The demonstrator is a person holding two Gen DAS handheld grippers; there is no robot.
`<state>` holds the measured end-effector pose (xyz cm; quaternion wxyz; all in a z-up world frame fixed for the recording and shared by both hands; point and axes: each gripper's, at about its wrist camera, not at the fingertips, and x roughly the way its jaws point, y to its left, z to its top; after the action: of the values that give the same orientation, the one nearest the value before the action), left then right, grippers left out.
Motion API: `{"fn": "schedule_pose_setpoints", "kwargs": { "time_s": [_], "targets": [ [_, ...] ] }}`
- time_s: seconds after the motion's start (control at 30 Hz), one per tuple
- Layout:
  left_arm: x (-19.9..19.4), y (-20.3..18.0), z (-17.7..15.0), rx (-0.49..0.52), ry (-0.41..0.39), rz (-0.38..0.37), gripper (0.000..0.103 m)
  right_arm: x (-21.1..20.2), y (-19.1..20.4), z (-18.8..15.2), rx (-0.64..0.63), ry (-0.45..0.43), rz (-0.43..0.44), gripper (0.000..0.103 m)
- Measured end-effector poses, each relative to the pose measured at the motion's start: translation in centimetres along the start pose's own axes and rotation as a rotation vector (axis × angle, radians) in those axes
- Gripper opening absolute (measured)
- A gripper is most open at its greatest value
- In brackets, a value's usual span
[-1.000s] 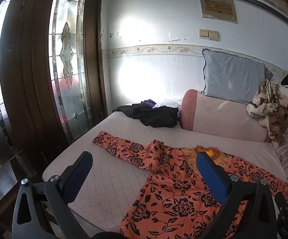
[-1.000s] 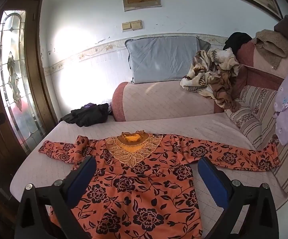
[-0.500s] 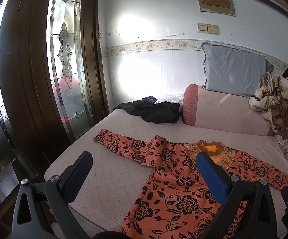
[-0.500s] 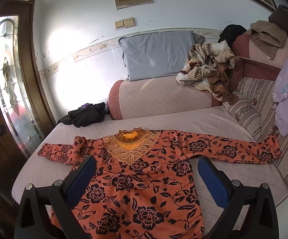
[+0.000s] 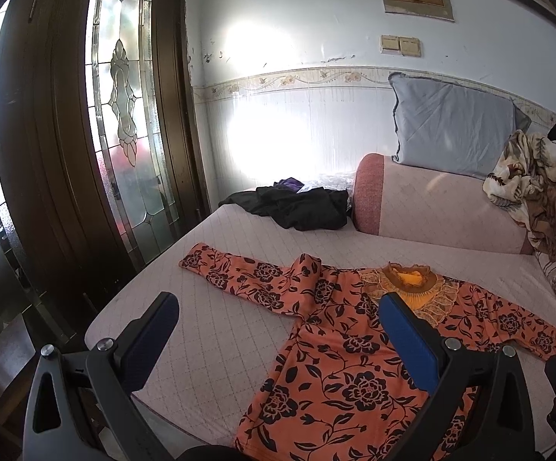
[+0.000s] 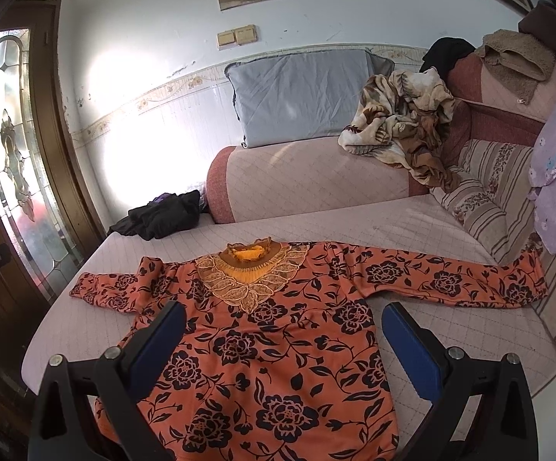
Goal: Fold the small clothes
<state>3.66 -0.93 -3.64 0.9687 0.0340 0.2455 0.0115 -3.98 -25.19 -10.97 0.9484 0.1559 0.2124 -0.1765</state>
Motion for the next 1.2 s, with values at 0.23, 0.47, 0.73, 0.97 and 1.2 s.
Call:
{"fn": "schedule_pose_setpoints", "kwargs": {
  "time_s": [0.23,0.47,0.73,0.97,1.2],
  "targets": [
    [0.5,0.0,0.0,0.001,0.007,0.001,0.103,0.5,0.1,0.0,0.006,0.01,0.004,0.103],
    [0.9,0.0,0.0,0.002,0.015,0.001,0.103,1.1,0.5,0.1,0.005,0.022,0.007,0.103],
    [1.6,-0.3,-0.1,0.008,0.024,0.005,0.103,1.8,0.6,0.0,0.015,0.039,0.015,0.103],
    [4.2,-2.4,-1.1,0.036,0.078,-0.04,0.103,3.5,-1.6,-0.3,0.06,0.076,0.007,0.103],
    [15.7,-8.7,-8.2,0.089,0.439,-0.176,0.103,7.6,-13.4,-1.7,0.368,0.173,-0.047,0.103]
  ]
}}
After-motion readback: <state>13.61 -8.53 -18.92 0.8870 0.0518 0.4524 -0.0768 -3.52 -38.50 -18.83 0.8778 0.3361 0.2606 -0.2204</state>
